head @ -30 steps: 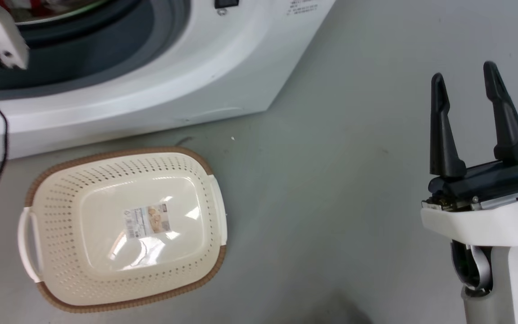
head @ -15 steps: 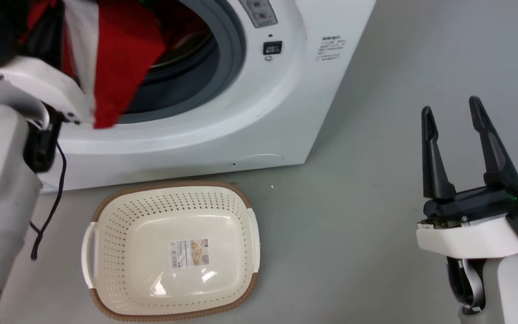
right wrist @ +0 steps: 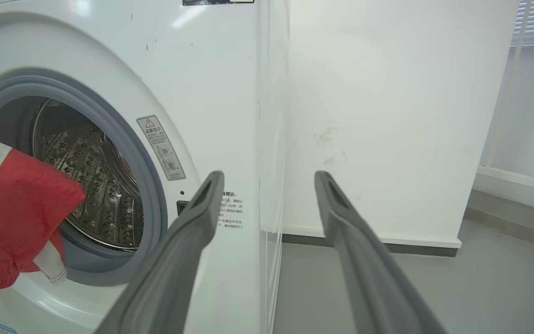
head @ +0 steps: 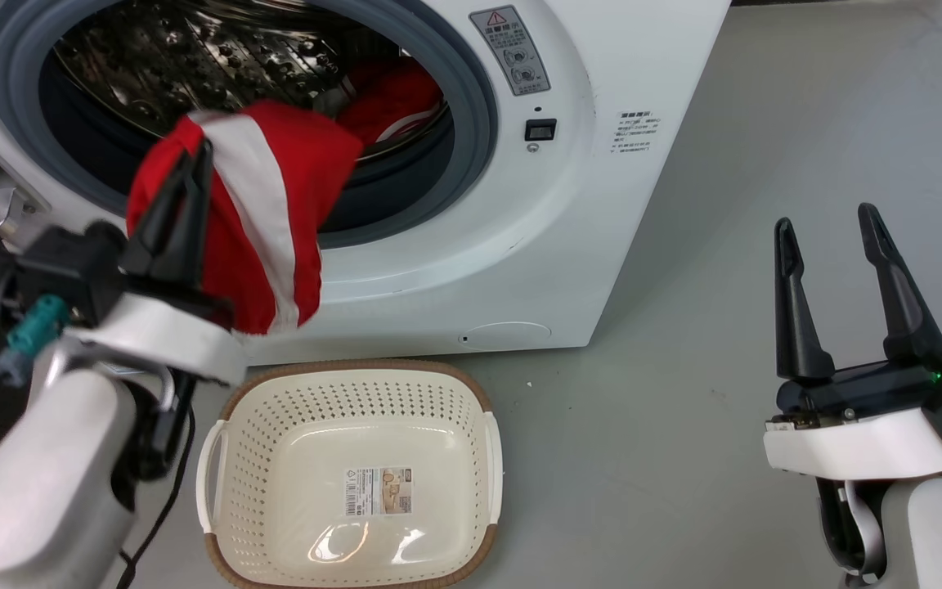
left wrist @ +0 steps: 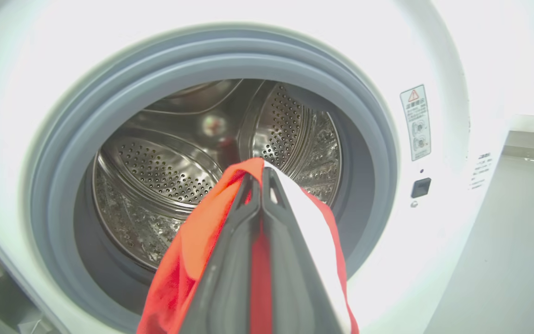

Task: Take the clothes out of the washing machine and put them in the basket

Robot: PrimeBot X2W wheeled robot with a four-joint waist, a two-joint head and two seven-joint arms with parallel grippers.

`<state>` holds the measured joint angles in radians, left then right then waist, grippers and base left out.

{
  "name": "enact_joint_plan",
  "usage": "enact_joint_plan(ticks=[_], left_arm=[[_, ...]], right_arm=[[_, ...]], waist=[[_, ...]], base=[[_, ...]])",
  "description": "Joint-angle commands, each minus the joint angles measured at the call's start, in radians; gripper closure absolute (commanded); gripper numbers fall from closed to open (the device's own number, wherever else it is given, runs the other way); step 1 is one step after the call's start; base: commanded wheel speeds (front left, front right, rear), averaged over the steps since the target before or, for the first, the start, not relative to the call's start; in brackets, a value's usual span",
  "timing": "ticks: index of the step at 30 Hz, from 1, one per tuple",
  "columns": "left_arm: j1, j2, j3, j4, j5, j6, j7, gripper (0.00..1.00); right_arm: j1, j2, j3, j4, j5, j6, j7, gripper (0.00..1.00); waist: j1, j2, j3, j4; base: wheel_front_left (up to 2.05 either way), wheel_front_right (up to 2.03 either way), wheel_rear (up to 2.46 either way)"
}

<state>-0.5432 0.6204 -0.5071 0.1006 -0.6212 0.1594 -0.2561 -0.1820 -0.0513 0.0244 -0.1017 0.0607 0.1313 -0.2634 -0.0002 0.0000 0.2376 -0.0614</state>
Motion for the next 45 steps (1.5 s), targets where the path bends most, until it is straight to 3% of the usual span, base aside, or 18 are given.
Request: enact_joint_plan(ticks=[1, 5, 13, 27, 39, 45], left_arm=[[0.026, 0.005, -0.002, -0.032, 0.005, 0.014, 0.007, 1.00], [0.120, 0.021, -0.027, -0.138, 0.005, 0.053, 0.044, 1.00], [0.220, 0.009, -0.128, -0.111, -0.022, 0.009, 0.124, 1.00], [0.073, -0.135, -0.225, 0.451, -0.031, -0.161, 0.097, 1.00], [-0.077, -0.240, -0.232, 0.868, -0.045, -0.239, 0.048, 1.00], [-0.131, -0.264, -0.223, 1.011, -0.052, -0.255, 0.021, 1.00]], right_arm=[[0.013, 0.002, -0.002, 0.001, 0.000, -0.001, -0.002, 0.00], [0.019, 0.002, -0.005, 0.003, 0.002, -0.001, -0.002, 0.00], [-0.008, 0.002, 0.000, 0.000, -0.002, -0.001, -0.002, 0.00], [-0.067, 0.002, 0.006, -0.026, -0.028, -0.001, -0.002, 0.00], [-0.090, 0.002, 0.009, -0.058, -0.027, -0.001, -0.002, 0.00], [-0.108, 0.002, 0.010, -0.072, -0.023, -0.001, -0.002, 0.00]], waist=[[0.0002, 0.0000, -0.003, 0.004], [0.0002, 0.0000, -0.005, 0.010], [0.0002, 0.0000, 0.040, 0.007], [0.0002, 0.0000, 0.219, -0.077], [0.0002, 0.0000, 0.339, -0.140], [0.0002, 0.0000, 0.387, -0.164]], base=[[0.00, 0.00, 0.00], [0.00, 0.00, 0.00], [0.00, 0.00, 0.00], [0.00, 0.00, 0.00], [0.00, 0.00, 0.00], [0.00, 0.00, 0.00]])
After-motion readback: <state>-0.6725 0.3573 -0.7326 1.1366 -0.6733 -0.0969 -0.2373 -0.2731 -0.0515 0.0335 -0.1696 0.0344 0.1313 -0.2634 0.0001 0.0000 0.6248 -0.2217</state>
